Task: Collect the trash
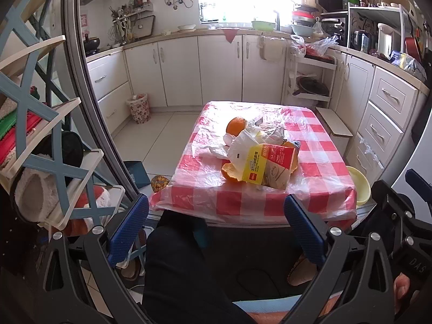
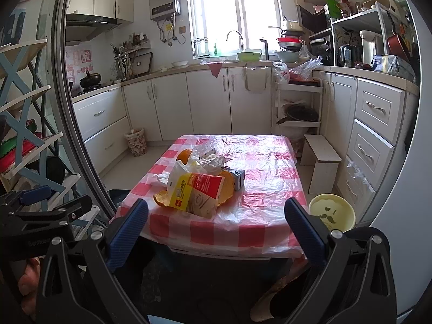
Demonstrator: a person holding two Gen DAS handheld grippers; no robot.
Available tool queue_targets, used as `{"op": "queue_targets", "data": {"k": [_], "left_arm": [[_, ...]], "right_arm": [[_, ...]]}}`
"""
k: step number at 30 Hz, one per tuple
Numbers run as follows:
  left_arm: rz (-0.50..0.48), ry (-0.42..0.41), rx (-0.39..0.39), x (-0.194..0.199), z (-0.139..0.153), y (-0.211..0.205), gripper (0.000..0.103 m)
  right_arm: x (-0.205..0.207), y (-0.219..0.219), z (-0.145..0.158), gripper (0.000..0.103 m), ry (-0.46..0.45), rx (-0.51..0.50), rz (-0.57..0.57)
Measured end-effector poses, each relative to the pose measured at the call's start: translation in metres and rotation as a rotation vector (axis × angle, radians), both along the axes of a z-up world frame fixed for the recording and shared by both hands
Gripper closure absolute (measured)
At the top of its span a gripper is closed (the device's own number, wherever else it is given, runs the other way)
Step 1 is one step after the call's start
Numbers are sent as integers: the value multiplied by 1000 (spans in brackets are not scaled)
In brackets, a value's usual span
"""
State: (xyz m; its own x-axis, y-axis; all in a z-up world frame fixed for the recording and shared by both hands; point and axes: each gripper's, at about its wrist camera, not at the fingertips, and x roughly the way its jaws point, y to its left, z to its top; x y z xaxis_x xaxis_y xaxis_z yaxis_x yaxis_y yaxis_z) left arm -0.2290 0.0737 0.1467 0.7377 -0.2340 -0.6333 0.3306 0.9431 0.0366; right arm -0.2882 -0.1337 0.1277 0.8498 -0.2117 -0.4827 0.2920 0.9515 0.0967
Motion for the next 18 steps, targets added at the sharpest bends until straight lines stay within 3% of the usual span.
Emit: {"op": "queue_targets", "data": {"k": [18], "left_arm": [[14, 20, -2, 3, -3, -1, 6]], "right_arm": [[2, 0, 2, 6, 17, -1, 9]]}}
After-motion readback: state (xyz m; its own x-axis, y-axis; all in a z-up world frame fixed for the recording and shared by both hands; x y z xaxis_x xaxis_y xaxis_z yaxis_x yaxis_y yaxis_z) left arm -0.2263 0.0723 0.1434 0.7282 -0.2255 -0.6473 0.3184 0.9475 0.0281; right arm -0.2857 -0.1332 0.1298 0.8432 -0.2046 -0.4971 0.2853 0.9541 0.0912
